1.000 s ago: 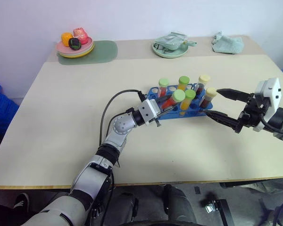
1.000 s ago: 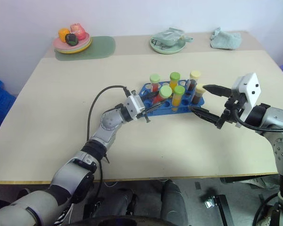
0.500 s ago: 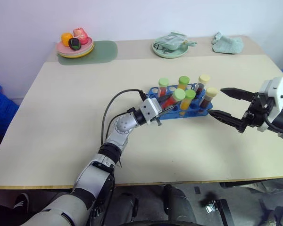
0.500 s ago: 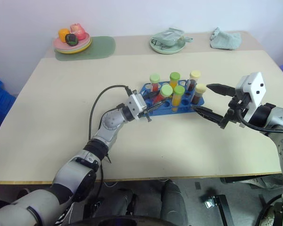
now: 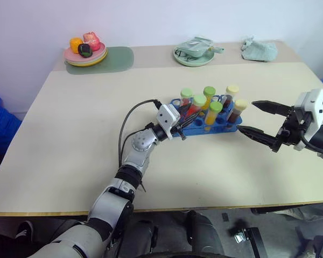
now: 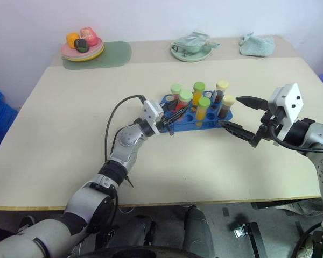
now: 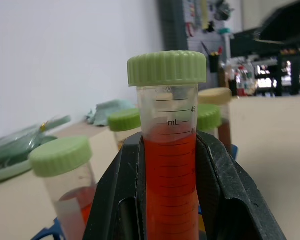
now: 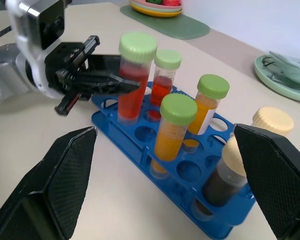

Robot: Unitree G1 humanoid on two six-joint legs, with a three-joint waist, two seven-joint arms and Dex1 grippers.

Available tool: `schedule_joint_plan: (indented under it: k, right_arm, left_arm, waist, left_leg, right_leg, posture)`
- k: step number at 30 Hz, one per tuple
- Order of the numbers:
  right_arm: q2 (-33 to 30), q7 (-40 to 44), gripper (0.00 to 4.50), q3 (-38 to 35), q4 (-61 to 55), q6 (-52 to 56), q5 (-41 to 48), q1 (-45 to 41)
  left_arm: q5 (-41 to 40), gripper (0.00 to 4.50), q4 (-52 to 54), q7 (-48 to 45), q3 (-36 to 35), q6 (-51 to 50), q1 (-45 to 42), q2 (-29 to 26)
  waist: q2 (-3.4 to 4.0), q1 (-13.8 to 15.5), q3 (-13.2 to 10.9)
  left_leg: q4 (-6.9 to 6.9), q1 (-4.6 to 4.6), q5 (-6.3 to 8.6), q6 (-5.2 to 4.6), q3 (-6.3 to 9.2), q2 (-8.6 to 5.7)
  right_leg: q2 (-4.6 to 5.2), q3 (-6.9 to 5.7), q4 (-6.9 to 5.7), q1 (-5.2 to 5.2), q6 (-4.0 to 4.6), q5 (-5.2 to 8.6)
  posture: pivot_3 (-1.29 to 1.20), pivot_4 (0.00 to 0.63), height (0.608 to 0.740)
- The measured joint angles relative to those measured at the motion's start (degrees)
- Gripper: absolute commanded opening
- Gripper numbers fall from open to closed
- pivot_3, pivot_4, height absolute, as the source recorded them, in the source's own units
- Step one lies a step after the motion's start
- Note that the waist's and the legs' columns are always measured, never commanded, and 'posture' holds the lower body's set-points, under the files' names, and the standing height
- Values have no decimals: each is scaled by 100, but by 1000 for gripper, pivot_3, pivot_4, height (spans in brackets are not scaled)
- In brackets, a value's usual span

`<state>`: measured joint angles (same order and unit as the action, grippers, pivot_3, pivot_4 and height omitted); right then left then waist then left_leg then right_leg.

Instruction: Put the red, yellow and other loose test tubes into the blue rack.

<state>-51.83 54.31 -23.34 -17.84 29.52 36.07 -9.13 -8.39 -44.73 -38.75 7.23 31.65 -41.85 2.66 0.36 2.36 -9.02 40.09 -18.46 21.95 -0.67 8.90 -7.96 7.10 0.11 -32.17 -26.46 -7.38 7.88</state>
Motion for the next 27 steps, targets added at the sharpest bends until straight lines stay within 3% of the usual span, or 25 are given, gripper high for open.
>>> schedule_joint_plan:
  k: [10, 17, 18, 27]
  right_arm:
    - [3, -2, 4500, 56, 21, -75, -113, -87]
    - [5, -1, 4500, 105, 72, -123, -151, -112]
    - [5, -1, 4500, 113, 84, -123, -151, -115]
    - [9, 10, 4500, 198, 140, -138, -156, -214]
  left_arm:
    - [-360, 738, 578, -85, -160, -759, 330, 83]
    - [-353, 4251, 796, -75, -179, -998, 436, 38]
    - [-352, 4453, 818, -72, -179, -998, 442, 33]
    - [-360, 4453, 1569, -168, -127, -1272, 836, -88]
  waist:
    - [0, -3, 0]
    - [0, -2, 0]
    - [0, -2, 0]
    - [0, -2, 0]
  left_leg:
    - [-2, -1, 0, 0, 0, 2]
    - [-2, -1, 0, 0, -1, 2]
    - [-2, -1, 0, 0, -1, 2]
    - [-2, -1, 0, 0, -1, 3]
  right_leg:
    - [-3, 0, 2, -2, 0, 0]
    - [-3, 0, 2, -2, 0, 0]
    - [-3, 0, 2, -2, 0, 0]
    - [-3, 1, 2, -2, 0, 0]
  posture:
    - [0, 150, 740]
    - [0, 150, 740]
    - [0, 150, 740]
    - [0, 150, 740]
